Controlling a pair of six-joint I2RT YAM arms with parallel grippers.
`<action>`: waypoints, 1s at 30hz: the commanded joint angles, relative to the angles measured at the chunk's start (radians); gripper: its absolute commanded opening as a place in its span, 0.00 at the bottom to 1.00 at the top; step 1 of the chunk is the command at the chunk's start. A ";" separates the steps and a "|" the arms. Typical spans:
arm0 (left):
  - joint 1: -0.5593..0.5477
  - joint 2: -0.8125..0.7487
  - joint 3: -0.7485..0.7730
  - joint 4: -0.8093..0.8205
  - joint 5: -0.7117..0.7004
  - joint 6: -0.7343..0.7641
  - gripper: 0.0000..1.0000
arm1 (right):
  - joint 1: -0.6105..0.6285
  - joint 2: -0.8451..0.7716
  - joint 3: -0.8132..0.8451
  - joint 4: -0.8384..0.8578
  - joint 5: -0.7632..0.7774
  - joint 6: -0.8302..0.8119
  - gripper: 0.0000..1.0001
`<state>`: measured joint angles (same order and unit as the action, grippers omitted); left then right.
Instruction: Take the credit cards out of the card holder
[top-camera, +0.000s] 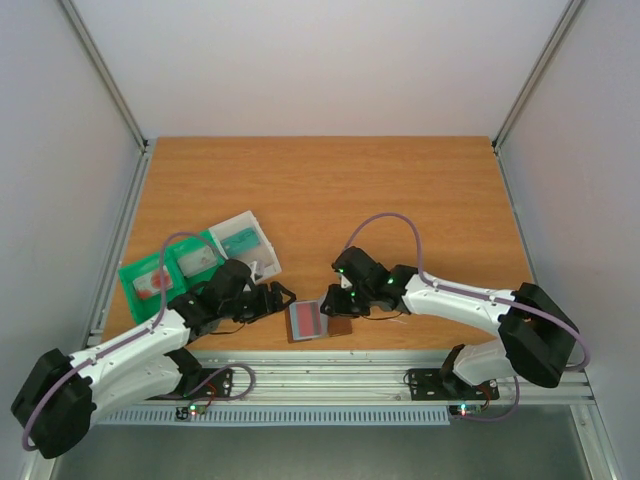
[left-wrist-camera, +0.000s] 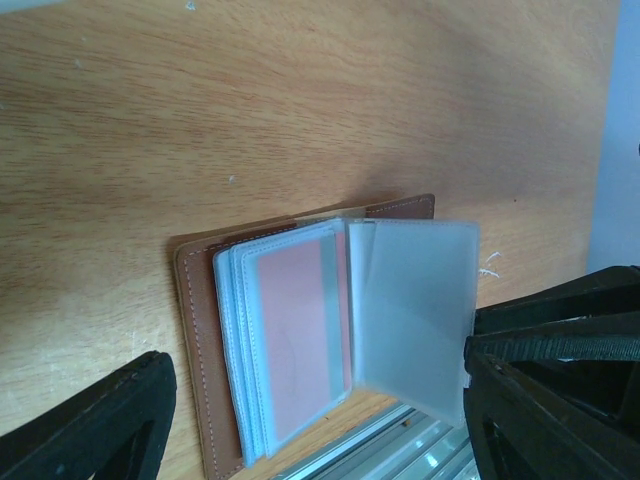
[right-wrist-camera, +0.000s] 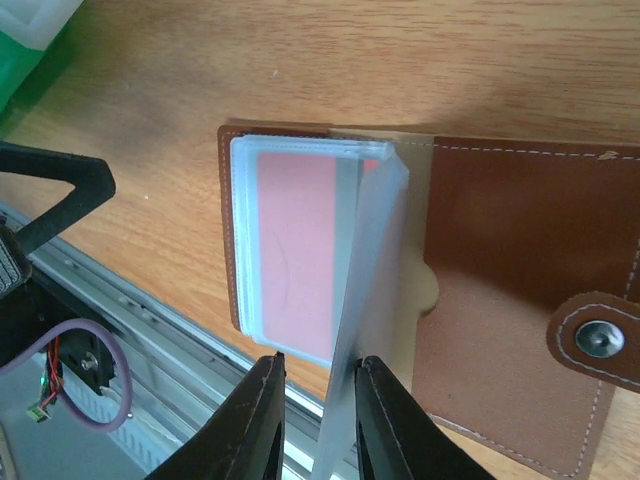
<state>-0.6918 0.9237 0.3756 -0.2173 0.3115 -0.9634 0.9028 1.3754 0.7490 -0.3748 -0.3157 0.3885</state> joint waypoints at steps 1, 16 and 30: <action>-0.005 0.009 -0.014 0.070 0.016 -0.017 0.79 | 0.026 -0.025 0.035 0.005 0.034 0.025 0.23; -0.005 0.053 -0.016 0.114 0.024 -0.021 0.74 | 0.067 0.001 0.056 0.003 0.078 -0.010 0.21; -0.008 0.082 -0.008 0.152 0.059 -0.067 0.71 | 0.067 0.176 0.055 0.051 0.062 -0.029 0.12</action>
<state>-0.6926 0.9886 0.3599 -0.1452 0.3538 -1.0126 0.9615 1.5158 0.7975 -0.3698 -0.2592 0.3725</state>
